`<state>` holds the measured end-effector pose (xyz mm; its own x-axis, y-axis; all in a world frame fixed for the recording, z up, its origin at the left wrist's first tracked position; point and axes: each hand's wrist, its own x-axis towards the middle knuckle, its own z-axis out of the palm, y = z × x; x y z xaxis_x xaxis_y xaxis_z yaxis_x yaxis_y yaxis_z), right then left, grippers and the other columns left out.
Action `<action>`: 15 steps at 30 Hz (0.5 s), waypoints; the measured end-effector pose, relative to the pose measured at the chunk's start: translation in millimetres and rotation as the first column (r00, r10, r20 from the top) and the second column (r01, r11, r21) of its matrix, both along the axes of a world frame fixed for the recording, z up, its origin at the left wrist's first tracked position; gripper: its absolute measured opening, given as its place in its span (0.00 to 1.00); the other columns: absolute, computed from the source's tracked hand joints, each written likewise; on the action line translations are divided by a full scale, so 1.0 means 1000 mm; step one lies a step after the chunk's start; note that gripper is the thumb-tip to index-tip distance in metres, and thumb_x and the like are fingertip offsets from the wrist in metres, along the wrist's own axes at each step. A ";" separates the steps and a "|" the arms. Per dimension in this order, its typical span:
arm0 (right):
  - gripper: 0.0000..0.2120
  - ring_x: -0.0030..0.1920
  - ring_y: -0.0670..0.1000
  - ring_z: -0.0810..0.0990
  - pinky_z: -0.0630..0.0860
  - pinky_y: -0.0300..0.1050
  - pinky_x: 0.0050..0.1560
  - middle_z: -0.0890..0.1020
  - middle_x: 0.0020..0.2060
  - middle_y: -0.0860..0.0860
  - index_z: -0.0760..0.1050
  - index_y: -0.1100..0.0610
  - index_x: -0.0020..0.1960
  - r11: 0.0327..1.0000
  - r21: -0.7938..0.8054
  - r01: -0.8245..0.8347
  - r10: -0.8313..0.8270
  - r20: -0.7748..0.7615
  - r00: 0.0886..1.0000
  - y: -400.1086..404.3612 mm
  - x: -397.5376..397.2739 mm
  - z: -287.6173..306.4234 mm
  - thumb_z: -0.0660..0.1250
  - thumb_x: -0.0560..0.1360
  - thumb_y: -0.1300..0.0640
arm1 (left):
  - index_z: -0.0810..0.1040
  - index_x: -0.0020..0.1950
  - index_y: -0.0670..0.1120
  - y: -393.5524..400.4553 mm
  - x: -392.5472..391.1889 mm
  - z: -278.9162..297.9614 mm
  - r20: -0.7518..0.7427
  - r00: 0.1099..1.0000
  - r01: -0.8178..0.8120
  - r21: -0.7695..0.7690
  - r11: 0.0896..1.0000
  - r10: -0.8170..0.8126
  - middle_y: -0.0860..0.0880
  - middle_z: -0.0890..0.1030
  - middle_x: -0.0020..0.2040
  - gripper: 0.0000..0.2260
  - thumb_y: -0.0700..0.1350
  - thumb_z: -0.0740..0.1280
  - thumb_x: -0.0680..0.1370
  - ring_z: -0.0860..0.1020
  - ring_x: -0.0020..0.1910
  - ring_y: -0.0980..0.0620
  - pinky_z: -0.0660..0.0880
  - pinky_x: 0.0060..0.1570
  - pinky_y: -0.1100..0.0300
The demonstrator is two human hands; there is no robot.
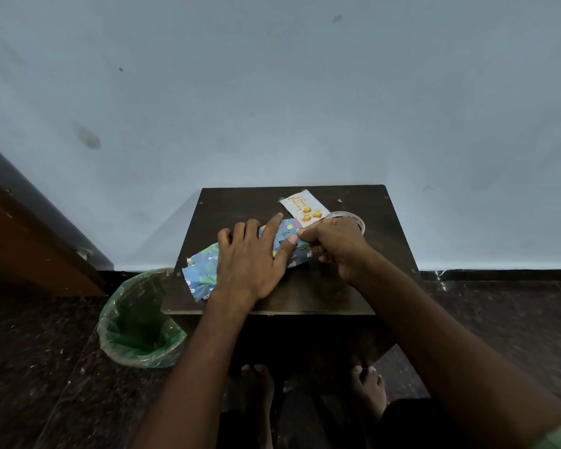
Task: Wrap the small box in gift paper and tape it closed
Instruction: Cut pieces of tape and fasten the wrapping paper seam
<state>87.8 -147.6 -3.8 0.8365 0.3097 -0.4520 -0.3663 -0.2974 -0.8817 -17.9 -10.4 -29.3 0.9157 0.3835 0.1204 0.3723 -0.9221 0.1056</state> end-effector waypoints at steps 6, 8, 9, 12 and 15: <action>0.06 0.34 0.49 0.82 0.78 0.44 0.37 0.86 0.32 0.48 0.84 0.58 0.34 0.940 -0.341 -0.017 0.153 0.377 0.913 -0.029 0.022 0.004 0.72 0.69 0.62 | 0.61 0.84 0.60 -0.002 0.004 -0.001 0.022 0.998 -0.055 -0.025 0.998 0.056 0.49 0.76 0.69 0.29 0.60 0.41 0.83 0.71 0.69 0.47 0.59 0.70 0.46; 0.05 0.39 0.51 0.84 0.80 0.46 0.42 0.85 0.34 0.48 0.84 0.55 0.35 0.881 -0.469 0.063 0.202 0.493 0.846 -0.039 0.029 0.005 0.72 0.69 0.60 | 0.61 0.84 0.60 -0.003 0.006 -0.001 0.026 0.998 -0.058 -0.027 0.998 0.059 0.48 0.76 0.70 0.29 0.59 0.42 0.83 0.71 0.69 0.47 0.59 0.70 0.46; 0.05 0.41 0.53 0.84 0.82 0.48 0.43 0.85 0.35 0.49 0.84 0.54 0.36 0.866 -0.494 0.084 0.215 0.517 0.829 -0.043 0.033 0.005 0.71 0.69 0.60 | 0.61 0.83 0.60 -0.003 0.006 -0.001 0.025 0.998 -0.059 -0.026 0.998 0.060 0.48 0.76 0.70 0.28 0.59 0.42 0.84 0.71 0.69 0.47 0.59 0.71 0.46; 0.05 0.42 0.56 0.84 0.84 0.53 0.45 0.85 0.35 0.51 0.83 0.56 0.36 0.824 -0.560 0.090 0.263 0.519 0.813 -0.051 0.038 0.008 0.71 0.69 0.62 | 0.63 0.82 0.60 -0.002 0.007 -0.001 0.027 0.997 -0.069 -0.036 0.997 0.070 0.48 0.76 0.71 0.23 0.59 0.49 0.87 0.71 0.70 0.47 0.58 0.71 0.46; 0.03 0.44 0.58 0.84 0.82 0.49 0.43 0.84 0.38 0.53 0.82 0.57 0.40 0.725 -0.688 0.046 0.365 0.440 0.820 -0.054 0.036 0.012 0.72 0.66 0.60 | 0.66 0.80 0.59 -0.003 0.009 -0.002 0.030 0.994 -0.100 -0.032 0.994 0.101 0.48 0.78 0.69 0.24 0.61 0.48 0.85 0.71 0.69 0.46 0.59 0.69 0.45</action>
<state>123.4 -201.5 8.6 0.9581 0.2661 -0.1061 0.1885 -0.8645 -0.4660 -9.2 -13.7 -31.3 0.8684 0.4771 0.1353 0.4589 -0.8765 0.1456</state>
